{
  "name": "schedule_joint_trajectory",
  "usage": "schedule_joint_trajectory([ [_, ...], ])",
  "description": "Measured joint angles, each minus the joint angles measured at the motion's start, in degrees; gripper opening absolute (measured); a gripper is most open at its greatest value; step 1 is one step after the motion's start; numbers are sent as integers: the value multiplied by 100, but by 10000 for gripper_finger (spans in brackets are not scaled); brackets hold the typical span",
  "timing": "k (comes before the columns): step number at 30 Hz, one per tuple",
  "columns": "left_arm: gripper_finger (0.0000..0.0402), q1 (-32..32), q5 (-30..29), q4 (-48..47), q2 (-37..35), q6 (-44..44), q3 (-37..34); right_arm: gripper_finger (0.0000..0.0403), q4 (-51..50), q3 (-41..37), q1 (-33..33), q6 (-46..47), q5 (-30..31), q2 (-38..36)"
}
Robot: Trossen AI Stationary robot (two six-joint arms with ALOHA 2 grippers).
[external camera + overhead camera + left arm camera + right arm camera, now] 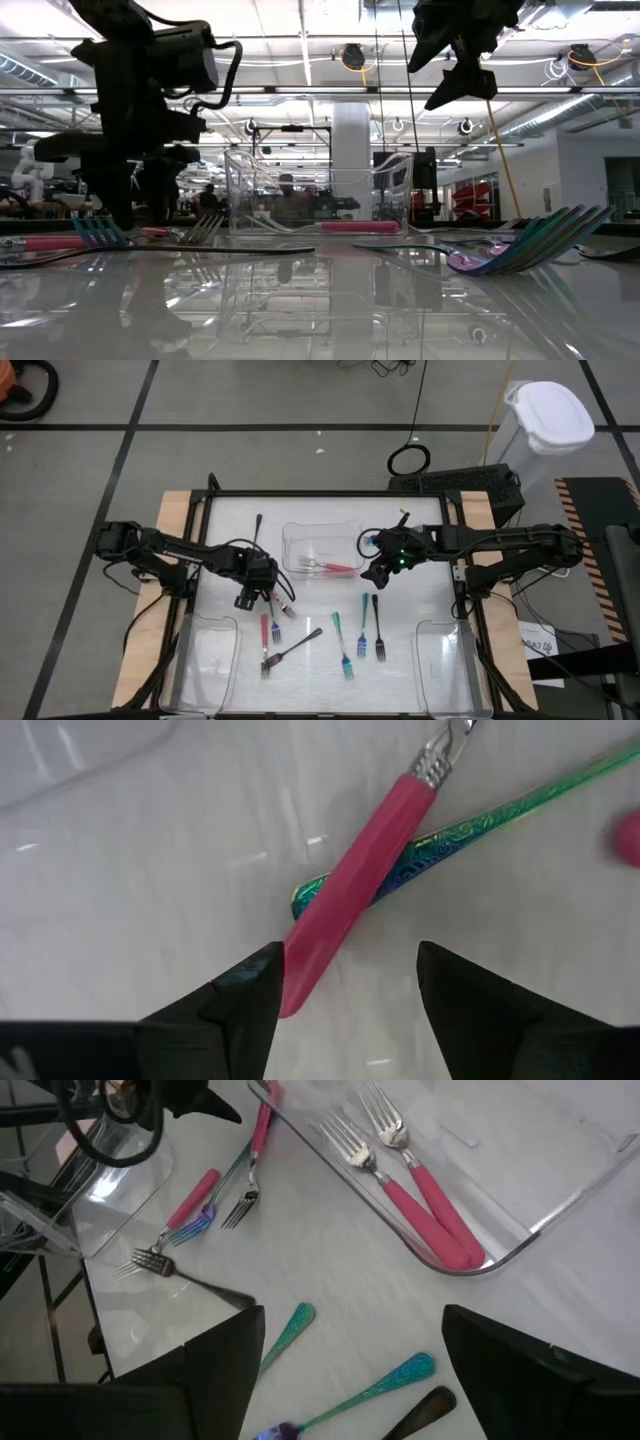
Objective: Sort silverware by color (type)
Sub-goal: Put the pink fork into the middle transparent bin
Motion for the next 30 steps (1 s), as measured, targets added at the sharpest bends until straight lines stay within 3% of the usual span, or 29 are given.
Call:
schedule_joint_trajectory([
  [7, 227, 1, -8, 54, 521, -11, 39, 301, -27, 0, 0, 7, -10, 0],
  [17, 220, -2, -10, 56, 529, -25, 28, 301, -44, 0, 0, -12, -20, 0],
  [22, 170, -2, 72, 18, 536, -158, 26, 301, -48, 0, 0, -39, -20, 0],
  [30, 41, -3, 382, -100, 547, -315, 65, 301, -48, 0, 0, -40, -18, 0],
])
